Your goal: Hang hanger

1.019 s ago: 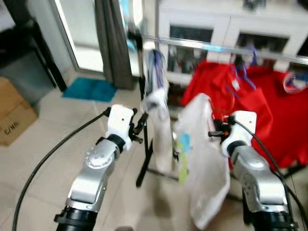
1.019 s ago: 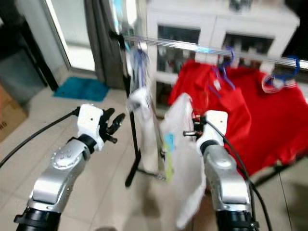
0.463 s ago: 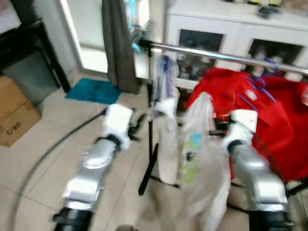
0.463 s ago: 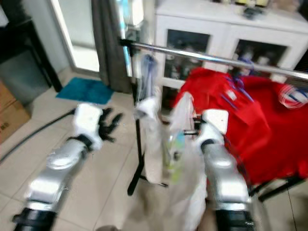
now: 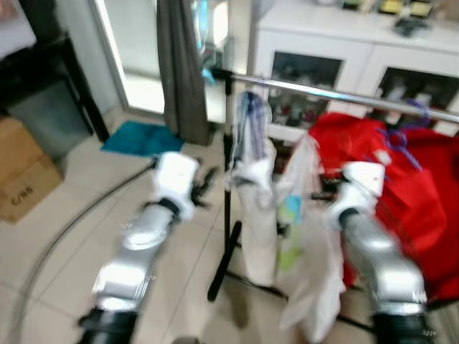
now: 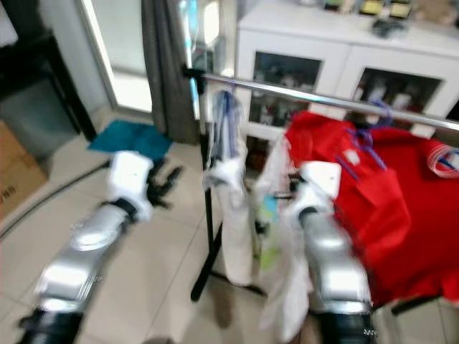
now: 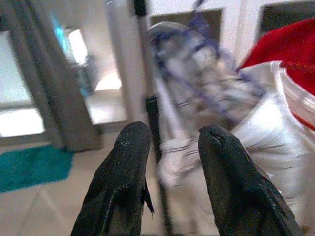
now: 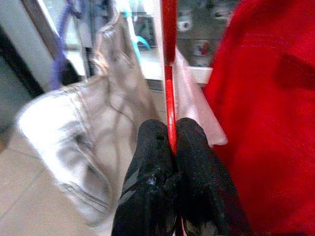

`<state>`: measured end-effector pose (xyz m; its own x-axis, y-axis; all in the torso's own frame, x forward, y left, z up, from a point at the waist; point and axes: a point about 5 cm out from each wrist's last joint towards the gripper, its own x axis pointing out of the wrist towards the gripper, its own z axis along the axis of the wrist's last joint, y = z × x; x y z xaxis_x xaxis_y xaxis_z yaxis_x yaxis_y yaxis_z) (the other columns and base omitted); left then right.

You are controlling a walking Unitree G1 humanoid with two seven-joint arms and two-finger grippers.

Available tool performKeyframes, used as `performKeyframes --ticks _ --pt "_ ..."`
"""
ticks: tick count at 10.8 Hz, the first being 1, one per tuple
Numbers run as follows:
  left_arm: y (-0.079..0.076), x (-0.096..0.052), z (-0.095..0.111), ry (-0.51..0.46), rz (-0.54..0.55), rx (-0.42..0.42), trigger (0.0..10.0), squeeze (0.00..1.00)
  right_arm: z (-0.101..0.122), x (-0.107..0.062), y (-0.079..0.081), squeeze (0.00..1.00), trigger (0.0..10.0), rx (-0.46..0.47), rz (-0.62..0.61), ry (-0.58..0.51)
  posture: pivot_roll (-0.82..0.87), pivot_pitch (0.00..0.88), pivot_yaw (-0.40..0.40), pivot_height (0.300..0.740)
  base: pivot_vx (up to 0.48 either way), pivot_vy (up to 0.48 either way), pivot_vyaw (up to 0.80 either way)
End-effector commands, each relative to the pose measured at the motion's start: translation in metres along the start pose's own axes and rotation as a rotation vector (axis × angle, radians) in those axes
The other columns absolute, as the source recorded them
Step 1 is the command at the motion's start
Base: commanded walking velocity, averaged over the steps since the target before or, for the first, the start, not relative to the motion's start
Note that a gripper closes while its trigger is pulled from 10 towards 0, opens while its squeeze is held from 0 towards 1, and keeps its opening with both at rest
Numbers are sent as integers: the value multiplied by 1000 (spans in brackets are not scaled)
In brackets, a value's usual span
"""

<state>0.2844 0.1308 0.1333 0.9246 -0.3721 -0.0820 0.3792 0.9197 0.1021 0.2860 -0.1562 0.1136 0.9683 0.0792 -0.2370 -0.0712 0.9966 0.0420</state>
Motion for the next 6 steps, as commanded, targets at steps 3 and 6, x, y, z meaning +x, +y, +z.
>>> performKeyframes --ticks 3,6 --pt "-16 -1 10 -60 -123 -23 10000 0 23 1 -10 0 10000 -24 -24 -84 129 13 -3 740 197 0 0" --pt "-27 -9 16 -70 -322 43 10000 0 47 9 -10 0 10000 -24 -26 -166 132 5 -9 740 0 0 0"
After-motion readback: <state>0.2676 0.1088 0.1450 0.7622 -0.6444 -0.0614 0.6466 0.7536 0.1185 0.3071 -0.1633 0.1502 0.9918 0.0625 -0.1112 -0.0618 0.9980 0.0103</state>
